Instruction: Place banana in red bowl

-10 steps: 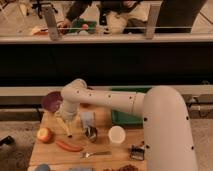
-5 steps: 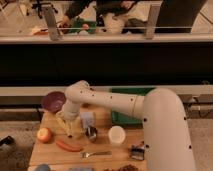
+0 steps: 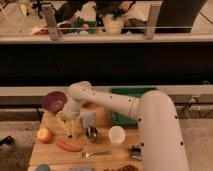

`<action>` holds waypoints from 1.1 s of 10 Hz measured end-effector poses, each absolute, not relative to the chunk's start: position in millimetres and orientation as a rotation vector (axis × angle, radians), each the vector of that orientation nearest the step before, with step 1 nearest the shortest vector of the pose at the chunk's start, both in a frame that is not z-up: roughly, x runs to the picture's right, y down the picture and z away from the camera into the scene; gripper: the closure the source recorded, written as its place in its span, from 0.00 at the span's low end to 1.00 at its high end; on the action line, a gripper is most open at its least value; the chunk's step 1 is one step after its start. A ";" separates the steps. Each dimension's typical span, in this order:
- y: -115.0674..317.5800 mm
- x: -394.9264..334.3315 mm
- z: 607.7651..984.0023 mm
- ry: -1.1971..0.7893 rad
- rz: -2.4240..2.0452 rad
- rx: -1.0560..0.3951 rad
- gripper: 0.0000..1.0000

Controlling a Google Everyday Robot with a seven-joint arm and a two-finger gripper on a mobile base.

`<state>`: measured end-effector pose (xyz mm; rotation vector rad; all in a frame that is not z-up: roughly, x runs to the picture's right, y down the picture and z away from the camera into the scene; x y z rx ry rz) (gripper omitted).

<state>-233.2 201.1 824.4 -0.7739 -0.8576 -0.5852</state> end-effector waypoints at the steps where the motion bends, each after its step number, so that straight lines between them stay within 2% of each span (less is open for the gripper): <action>1: 202.5 -233.4 827.2 -0.868 -0.572 -0.808 0.20; 3: 205.4 -233.3 831.3 -0.912 -0.545 -0.850 0.22; 4: 205.6 -230.9 832.8 -0.930 -0.532 -0.860 0.29; 5: 205.2 -230.7 832.7 -0.930 -0.532 -0.860 0.32; 6: 204.7 -232.3 830.3 -0.894 -0.550 -0.855 0.57; 7: 202.1 -232.4 828.5 -0.879 -0.555 -0.846 0.69; 8: 200.0 -231.8 826.9 -0.868 -0.560 -0.839 0.77; 9: 196.0 -231.4 822.9 -0.850 -0.572 -0.823 0.89; 11: 185.7 -231.2 811.8 -0.817 -0.597 -0.792 1.00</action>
